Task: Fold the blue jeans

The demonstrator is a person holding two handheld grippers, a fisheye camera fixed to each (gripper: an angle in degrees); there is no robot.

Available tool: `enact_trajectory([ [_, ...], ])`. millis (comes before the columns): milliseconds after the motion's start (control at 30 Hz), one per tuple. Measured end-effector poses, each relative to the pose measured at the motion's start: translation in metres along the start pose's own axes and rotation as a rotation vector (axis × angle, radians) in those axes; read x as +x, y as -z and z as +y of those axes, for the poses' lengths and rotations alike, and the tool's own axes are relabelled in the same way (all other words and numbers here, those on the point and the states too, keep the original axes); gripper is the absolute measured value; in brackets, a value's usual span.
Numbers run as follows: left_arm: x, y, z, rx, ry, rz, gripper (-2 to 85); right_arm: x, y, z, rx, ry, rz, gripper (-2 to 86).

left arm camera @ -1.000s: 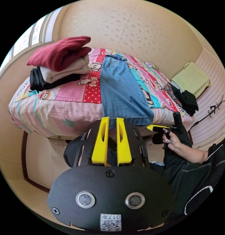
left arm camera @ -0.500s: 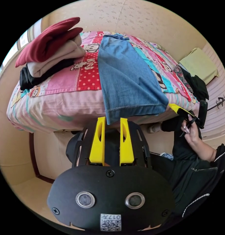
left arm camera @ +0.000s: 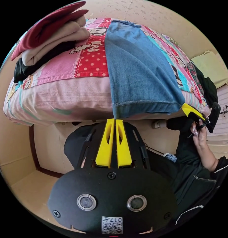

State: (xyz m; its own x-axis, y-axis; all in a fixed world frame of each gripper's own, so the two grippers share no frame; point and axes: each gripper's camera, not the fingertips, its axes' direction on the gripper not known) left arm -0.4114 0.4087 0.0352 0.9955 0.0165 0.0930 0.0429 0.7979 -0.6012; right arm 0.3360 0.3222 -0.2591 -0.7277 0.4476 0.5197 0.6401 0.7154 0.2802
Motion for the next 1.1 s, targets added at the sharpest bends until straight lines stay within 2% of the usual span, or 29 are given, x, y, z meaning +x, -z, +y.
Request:
enact_trajectory([
  [200, 0.001, 0.037, 0.027, 0.09, -0.019, -0.007, -0.1, 0.003, 0.008, 0.0, 0.011, 0.011, -0.035, 2.2],
  [367, -0.002, 0.077, 0.05, 0.215, -0.013, -0.003, -0.2, 0.007, 0.021, -0.005, 0.024, 0.005, -0.149, 1.5],
  [500, -0.017, 0.11, 0.048, 0.372, -0.002, 0.119, -0.4, 0.028, 0.034, -0.025, 0.066, -0.076, -0.204, 1.2],
  [567, -0.026, 0.13, 0.021, 0.407, -0.005, 0.189, -0.4, 0.052, 0.061, -0.082, 0.158, -0.095, -0.313, 1.1],
  [633, -0.029, 0.183, -0.028, 0.492, -0.067, 0.238, -0.5, 0.051, 0.1, -0.15, 0.231, -0.025, -0.367, 1.0],
  [700, -0.022, 0.251, -0.05, 0.597, -0.119, 0.256, -0.5, 0.019, 0.159, -0.213, 0.322, 0.107, -0.322, 0.9],
  [767, 0.0, 0.324, -0.046, 0.743, -0.224, 0.211, -0.6, -0.056, 0.236, -0.253, 0.432, 0.339, -0.17, 0.8],
  [800, 0.018, 0.358, -0.036, 0.793, -0.27, 0.131, -0.5, -0.07, 0.249, -0.255, 0.444, 0.372, -0.144, 0.8],
  [900, 0.051, 0.364, -0.013, 0.741, -0.346, -0.03, -0.5, -0.097, 0.263, -0.24, 0.415, 0.41, -0.168, 0.8],
  [967, 0.051, 0.317, -0.008, 0.651, -0.338, -0.044, -0.5, -0.064, 0.205, -0.205, 0.285, 0.282, -0.103, 0.8],
  [1033, 0.034, 0.218, -0.009, 0.477, -0.262, -0.072, -0.4, -0.015, 0.139, -0.168, 0.173, 0.127, -0.085, 0.7],
  [1067, 0.029, 0.191, -0.01, 0.407, -0.239, -0.084, -0.4, 0.019, 0.093, -0.142, 0.075, 0.021, -0.149, 0.7],
  [1100, 0.021, 0.138, -0.01, 0.261, -0.203, -0.128, -0.4, 0.036, 0.071, -0.128, 0.038, -0.035, -0.189, 0.7],
])
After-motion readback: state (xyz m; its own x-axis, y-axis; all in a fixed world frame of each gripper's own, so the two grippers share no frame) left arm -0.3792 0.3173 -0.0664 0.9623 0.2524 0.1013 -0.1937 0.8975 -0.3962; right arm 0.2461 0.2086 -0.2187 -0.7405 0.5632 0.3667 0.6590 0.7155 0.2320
